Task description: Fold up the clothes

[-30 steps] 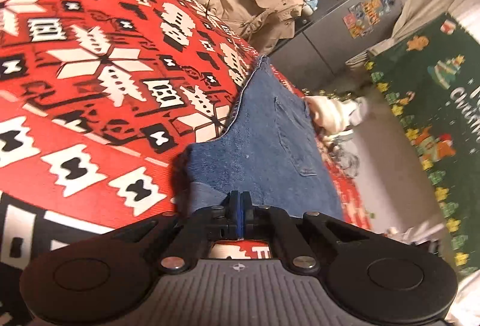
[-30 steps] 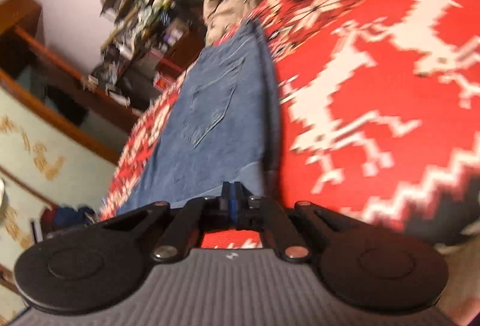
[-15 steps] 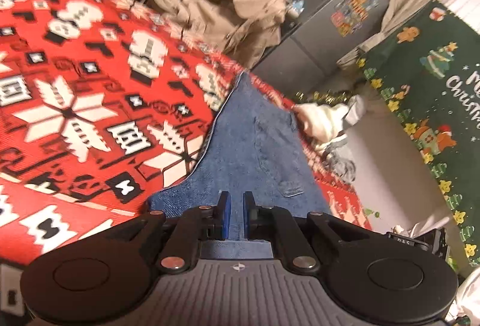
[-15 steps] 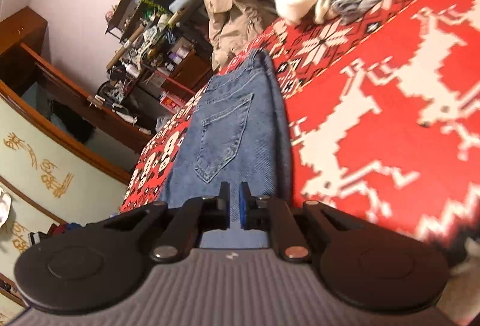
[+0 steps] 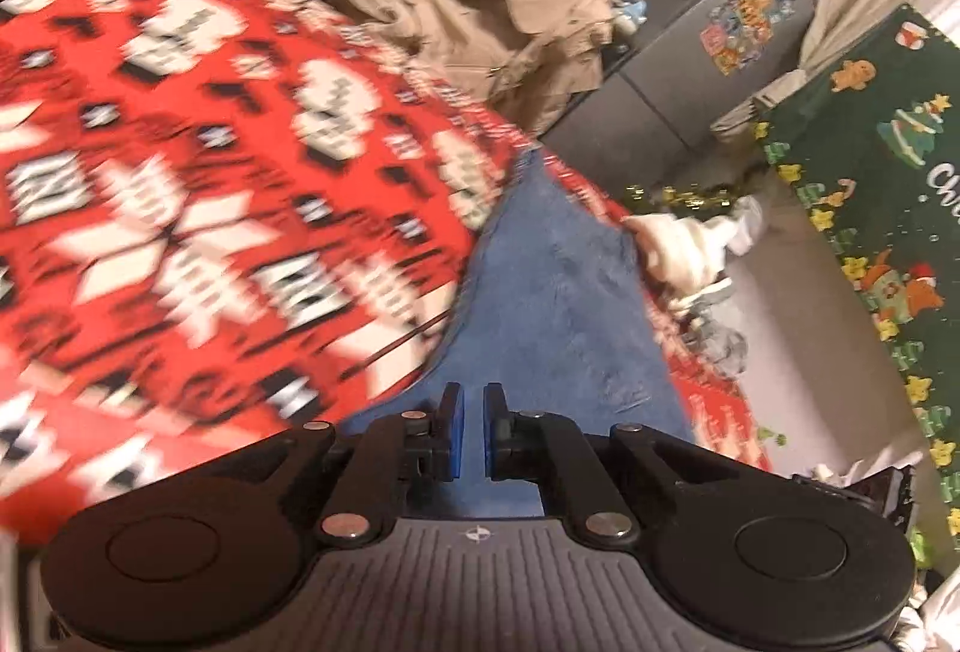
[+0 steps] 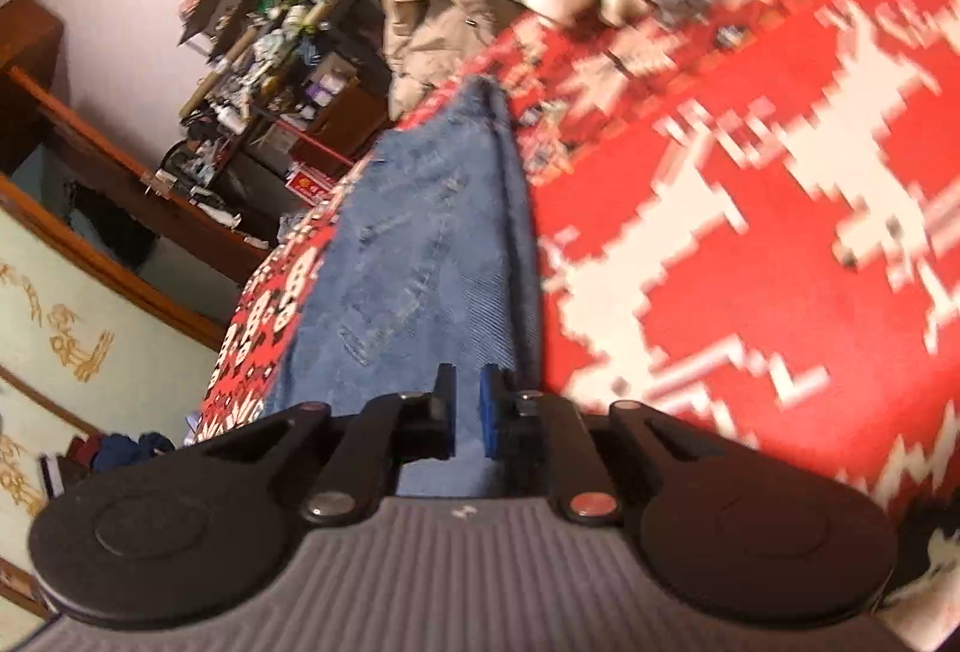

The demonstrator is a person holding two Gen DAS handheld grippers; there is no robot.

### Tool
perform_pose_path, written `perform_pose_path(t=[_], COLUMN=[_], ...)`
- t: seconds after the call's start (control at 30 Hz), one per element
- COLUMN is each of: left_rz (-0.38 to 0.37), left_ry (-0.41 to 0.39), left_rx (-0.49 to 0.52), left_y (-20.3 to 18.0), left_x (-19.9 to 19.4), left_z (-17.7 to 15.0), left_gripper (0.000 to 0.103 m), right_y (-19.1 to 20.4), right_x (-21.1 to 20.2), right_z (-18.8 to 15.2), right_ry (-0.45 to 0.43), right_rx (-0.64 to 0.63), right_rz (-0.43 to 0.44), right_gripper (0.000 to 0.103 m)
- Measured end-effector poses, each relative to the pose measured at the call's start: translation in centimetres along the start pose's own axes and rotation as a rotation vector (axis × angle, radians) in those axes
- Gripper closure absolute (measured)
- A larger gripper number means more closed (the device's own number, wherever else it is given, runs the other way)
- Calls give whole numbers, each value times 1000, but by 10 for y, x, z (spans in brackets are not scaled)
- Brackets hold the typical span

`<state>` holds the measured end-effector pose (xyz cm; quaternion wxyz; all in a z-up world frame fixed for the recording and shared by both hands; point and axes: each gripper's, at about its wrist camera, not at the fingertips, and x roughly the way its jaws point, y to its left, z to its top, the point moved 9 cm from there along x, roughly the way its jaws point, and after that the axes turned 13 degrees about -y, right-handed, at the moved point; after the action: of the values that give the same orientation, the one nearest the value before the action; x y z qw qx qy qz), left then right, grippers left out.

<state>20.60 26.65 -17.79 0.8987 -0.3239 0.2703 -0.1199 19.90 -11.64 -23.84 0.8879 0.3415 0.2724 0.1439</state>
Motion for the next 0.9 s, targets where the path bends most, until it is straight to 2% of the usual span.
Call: perform_pose_path(t=[0.13, 0.23, 0.3, 0.33, 0.4, 0.6, 0.67, 0.8, 0.9], left_rz=[17, 114, 111, 111, 104, 114, 106, 111, 126], left_ry=[60, 127, 123, 118, 100, 87, 93, 108, 113], left_rx=[7, 48, 36, 23, 2, -2, 4, 64, 149], left_y=[-15, -8, -1, 4, 13, 23, 19, 7, -5], left_x=[42, 68, 67, 64, 55, 34, 29, 23, 18], left_z=[2, -8, -6, -4, 0, -1, 0, 5, 10], left_gripper=[98, 99, 100, 100, 100, 100, 100, 93, 93], right_y=[27, 34, 27, 22, 13, -1, 2, 15, 24], right_x=[16, 37, 47, 48, 47, 35, 25, 0, -14], right_z=[7, 3, 0, 0, 1, 6, 6, 13, 18], right_ry=[27, 65, 82, 81, 76, 67, 60, 59, 83], right_rx=[-33, -55, -68, -71, -51, -27, -63, -171, -247], right_rz=[27, 3, -37, -48, -45, -38, -32, -32, -44], right_gripper=[92, 92, 94, 101, 103, 103, 98, 77, 73])
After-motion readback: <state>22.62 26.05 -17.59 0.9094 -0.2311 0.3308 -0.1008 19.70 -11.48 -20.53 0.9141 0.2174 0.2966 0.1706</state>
